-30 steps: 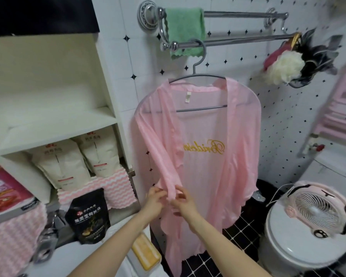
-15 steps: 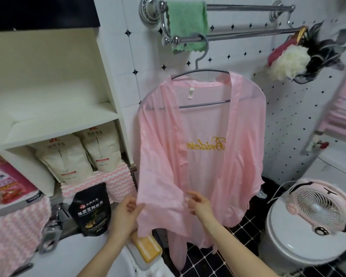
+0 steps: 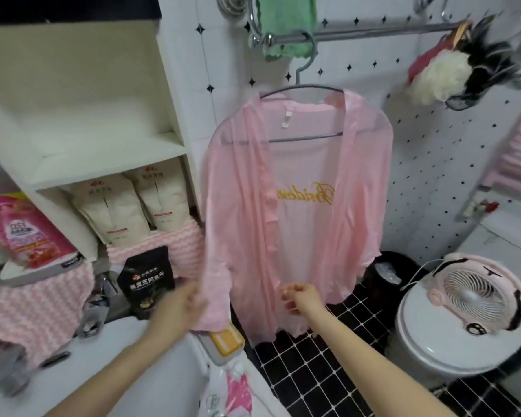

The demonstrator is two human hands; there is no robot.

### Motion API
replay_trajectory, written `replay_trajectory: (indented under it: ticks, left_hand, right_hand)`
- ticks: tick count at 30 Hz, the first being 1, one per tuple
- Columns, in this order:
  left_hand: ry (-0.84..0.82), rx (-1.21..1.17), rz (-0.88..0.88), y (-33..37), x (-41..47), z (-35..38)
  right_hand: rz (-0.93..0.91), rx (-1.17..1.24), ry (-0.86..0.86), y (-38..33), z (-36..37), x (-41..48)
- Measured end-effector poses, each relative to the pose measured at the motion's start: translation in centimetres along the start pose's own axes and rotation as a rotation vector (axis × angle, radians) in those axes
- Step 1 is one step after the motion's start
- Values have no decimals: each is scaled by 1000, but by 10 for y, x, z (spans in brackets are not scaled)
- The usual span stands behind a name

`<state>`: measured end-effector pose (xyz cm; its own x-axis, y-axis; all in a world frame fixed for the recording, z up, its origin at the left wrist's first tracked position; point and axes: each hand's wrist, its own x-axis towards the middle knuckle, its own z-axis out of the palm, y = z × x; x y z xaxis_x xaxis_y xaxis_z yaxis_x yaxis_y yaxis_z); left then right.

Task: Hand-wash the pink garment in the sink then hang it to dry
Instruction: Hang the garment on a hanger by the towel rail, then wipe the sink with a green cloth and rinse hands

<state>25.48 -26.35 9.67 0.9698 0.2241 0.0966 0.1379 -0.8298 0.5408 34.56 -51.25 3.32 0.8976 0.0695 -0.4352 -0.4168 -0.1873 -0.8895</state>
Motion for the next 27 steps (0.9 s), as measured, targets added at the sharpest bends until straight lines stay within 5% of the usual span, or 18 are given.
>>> replay_trajectory:
  ticks: [2, 5, 8, 12, 16, 18, 20, 27]
  left_hand:
    - [-49, -53, 53, 11, -2, 7]
    - [354, -228, -127, 16, 15, 4]
    - [-100, -56, 101, 32, 0, 32]
    - [-121, 59, 147, 28, 14, 48]
    - [-860, 593, 256, 63, 6, 50]
    - [-912, 617, 198, 82, 28, 41]
    - [-757, 423, 243, 108, 68, 19]
    - [319, -64, 433, 241, 206, -123]
  right_hand:
    - [-31, 34, 6, -18, -8, 0]
    - [-83, 53, 41, -40, -22, -3]
    - [-113, -26, 14, -49, -35, -8]
    - [-132, -122, -28, -63, -46, -10]
    - [-276, -149, -1, -119, -57, -3]
    - [-388, -139, 51, -165, -64, -1]
    - [-523, -136, 124, -216, -73, 0]
    - [-998, -315, 584, -388, -98, -21]
